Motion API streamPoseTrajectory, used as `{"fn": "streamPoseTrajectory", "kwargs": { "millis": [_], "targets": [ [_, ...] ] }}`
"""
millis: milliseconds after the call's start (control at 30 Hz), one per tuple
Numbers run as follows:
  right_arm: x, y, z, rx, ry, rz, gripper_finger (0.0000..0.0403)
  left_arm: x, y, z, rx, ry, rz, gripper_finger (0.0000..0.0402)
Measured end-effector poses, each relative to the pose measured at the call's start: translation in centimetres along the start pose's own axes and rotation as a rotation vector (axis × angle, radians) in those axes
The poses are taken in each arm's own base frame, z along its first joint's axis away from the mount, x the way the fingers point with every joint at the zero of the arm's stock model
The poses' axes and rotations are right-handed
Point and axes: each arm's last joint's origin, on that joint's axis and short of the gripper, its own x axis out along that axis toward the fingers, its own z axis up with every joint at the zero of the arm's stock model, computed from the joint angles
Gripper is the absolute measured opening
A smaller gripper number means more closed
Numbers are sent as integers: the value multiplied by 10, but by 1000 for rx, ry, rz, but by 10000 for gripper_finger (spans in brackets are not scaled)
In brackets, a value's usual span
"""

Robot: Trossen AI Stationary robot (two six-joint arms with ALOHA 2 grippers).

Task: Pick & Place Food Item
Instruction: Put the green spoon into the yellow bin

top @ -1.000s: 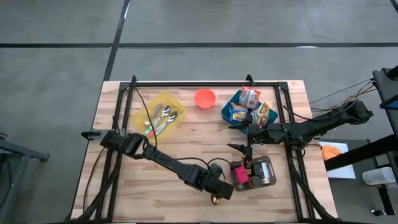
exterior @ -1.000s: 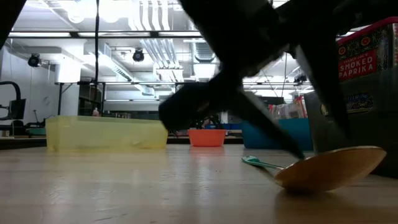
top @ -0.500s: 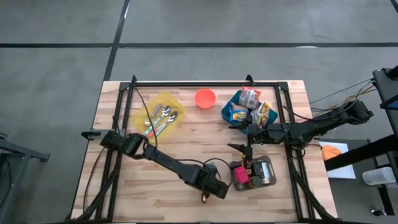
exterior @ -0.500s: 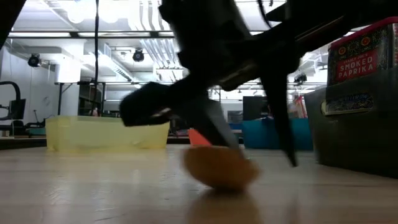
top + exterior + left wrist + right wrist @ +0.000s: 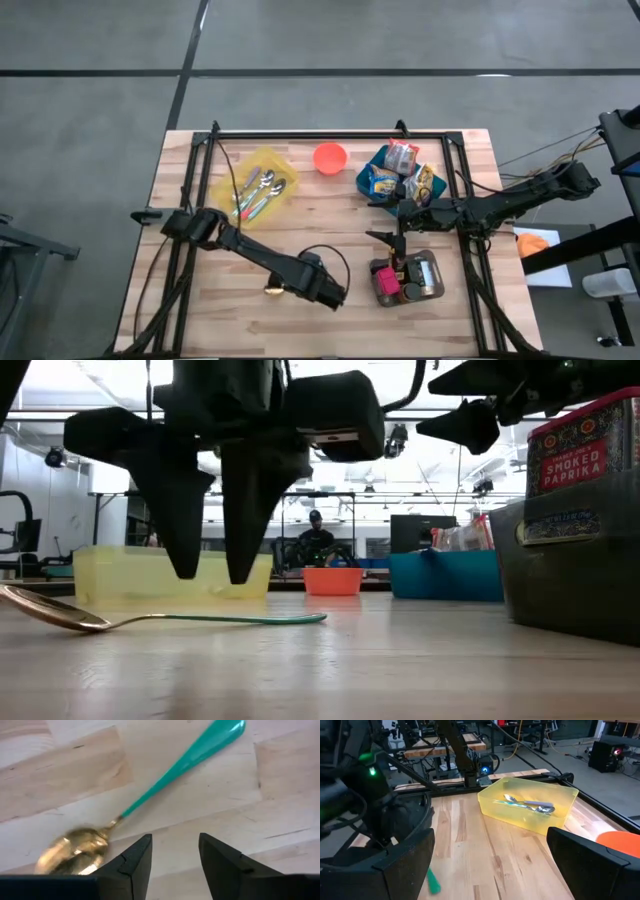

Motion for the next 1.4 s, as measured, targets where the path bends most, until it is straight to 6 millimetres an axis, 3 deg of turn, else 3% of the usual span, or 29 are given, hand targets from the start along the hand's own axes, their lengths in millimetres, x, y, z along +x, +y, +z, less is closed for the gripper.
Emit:
{"fn": "streamPoseTrajectory", "kwargs": {
  "millis": [133, 433, 900, 1400],
  "targets": [
    [0, 0, 0, -1, 3, 0, 381, -12, 5, 1, 61, -4, -9, 163],
    [0, 0, -1, -2, 7, -1, 381, -23, 21, 2, 496, -113, 118, 163],
    [0, 0, -1, -2, 6, -1, 381, 9, 31, -13, 689, -96, 150, 163],
    [0, 0, -1, -2, 6, -1, 381, 34, 39, -11, 718, -89, 139, 163]
  ]
}}
